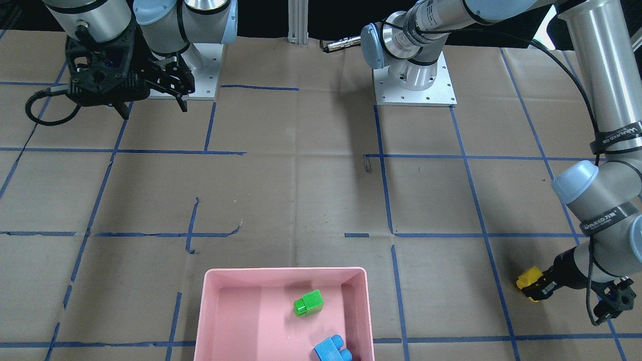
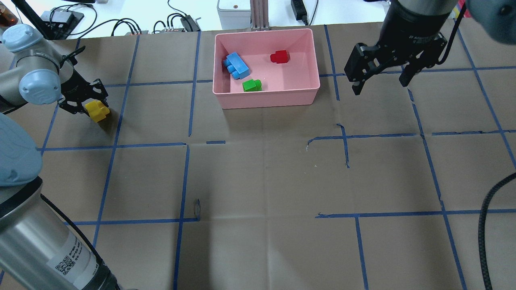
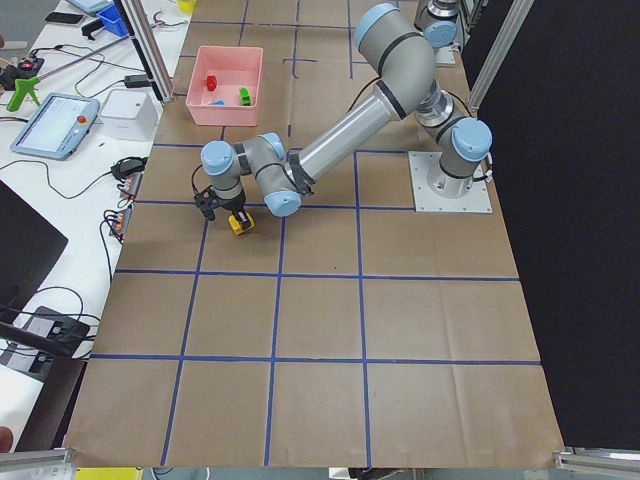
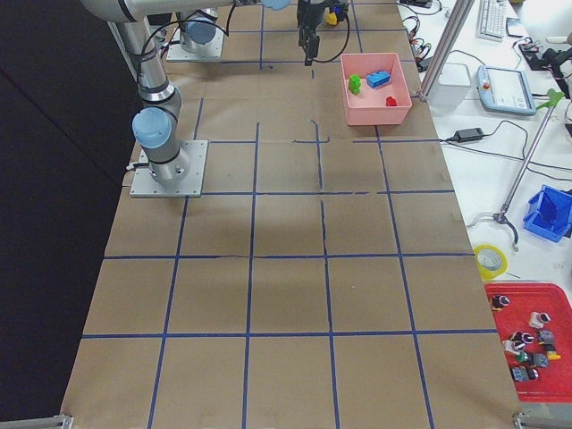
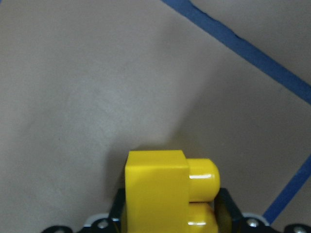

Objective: Put all blocks into box

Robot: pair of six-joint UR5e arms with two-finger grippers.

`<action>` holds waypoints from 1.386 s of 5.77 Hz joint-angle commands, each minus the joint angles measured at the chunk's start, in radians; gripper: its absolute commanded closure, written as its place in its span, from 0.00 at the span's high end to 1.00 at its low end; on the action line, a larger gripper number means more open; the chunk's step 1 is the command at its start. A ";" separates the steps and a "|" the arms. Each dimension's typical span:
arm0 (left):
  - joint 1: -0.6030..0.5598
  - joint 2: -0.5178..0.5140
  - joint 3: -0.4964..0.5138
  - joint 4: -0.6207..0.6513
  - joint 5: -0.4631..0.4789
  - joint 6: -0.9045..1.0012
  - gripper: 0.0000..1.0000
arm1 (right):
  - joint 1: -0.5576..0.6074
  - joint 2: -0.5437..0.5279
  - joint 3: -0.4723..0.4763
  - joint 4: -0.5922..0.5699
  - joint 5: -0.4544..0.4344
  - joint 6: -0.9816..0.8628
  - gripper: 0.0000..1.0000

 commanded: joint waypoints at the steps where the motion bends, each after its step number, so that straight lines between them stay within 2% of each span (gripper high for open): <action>1: -0.003 0.052 0.098 -0.180 0.000 0.014 0.21 | 0.004 -0.050 0.105 -0.068 -0.001 0.011 1.00; 2: -0.012 0.094 0.206 -0.369 -0.004 0.016 0.18 | 0.004 -0.051 0.106 -0.056 0.002 0.011 1.00; 3: -0.057 0.102 0.301 -0.459 -0.001 0.077 0.16 | 0.002 -0.057 0.105 -0.056 -0.001 0.010 1.00; 4: -0.120 0.102 0.349 -0.483 0.000 0.140 0.16 | 0.002 -0.080 0.115 -0.057 -0.004 0.007 1.00; 5: -0.204 0.102 0.361 -0.483 -0.005 0.146 0.16 | 0.002 -0.112 0.167 -0.069 -0.003 0.005 1.00; 6: -0.322 0.102 0.380 -0.483 -0.005 0.145 0.16 | 0.004 -0.126 0.204 -0.072 0.002 0.004 1.00; 8: -0.508 0.052 0.440 -0.476 -0.023 0.126 0.16 | 0.004 -0.122 0.211 -0.075 0.000 -0.006 1.00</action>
